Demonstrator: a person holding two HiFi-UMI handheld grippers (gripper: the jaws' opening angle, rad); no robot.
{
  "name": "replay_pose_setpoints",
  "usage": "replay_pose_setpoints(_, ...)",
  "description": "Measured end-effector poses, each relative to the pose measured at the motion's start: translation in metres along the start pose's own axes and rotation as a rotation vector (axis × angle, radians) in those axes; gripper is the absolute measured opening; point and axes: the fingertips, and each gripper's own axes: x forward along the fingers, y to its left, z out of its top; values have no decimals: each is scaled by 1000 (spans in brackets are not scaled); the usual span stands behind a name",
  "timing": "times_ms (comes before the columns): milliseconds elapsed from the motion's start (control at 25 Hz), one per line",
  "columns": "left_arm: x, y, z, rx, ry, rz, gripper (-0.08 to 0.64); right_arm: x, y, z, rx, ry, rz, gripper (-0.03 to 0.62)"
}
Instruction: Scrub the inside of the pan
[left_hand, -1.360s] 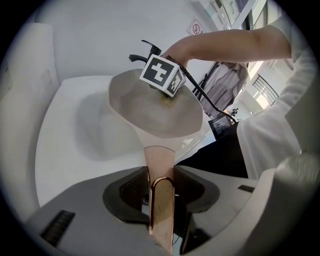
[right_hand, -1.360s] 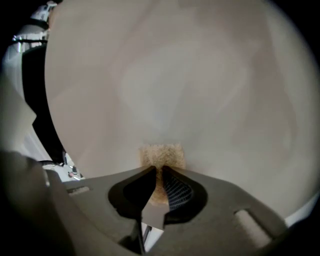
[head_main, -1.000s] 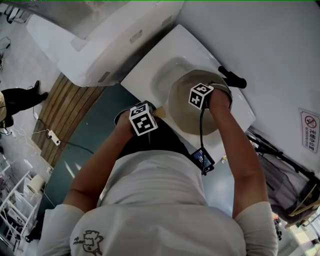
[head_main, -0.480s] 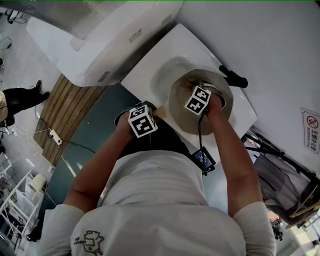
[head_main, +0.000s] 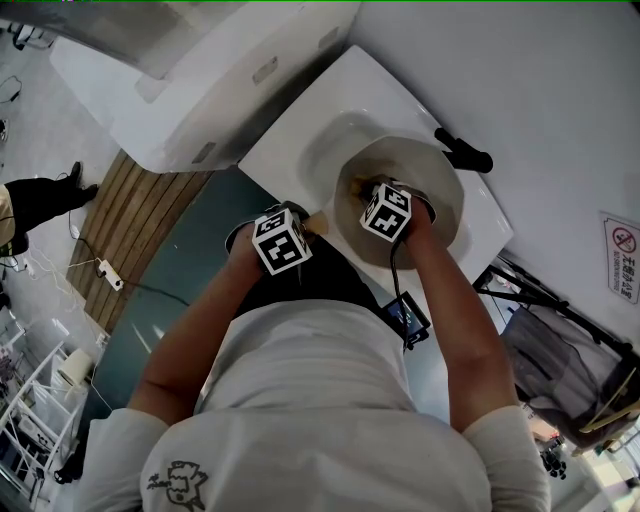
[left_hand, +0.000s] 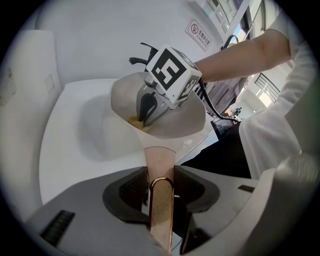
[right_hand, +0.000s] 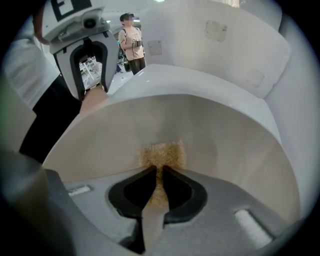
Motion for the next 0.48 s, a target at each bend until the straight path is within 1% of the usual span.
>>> replay_pose_setpoints(120,-1,-1,1,-3,-1,-2,163,-1,23,-1,3,-14,83,46)
replay_pose_setpoints(280,0,-1,1,-2,0,2,163,-4,50,-10,10,9,204,46)
replay_pose_setpoints(400,0,-1,0,0,4,-2,163,-9,68,-20,25,50,303,44)
replay_pose_setpoints(480,-1,-1,0,2,3,-5,163,-15,77,-33,49,113,365,44)
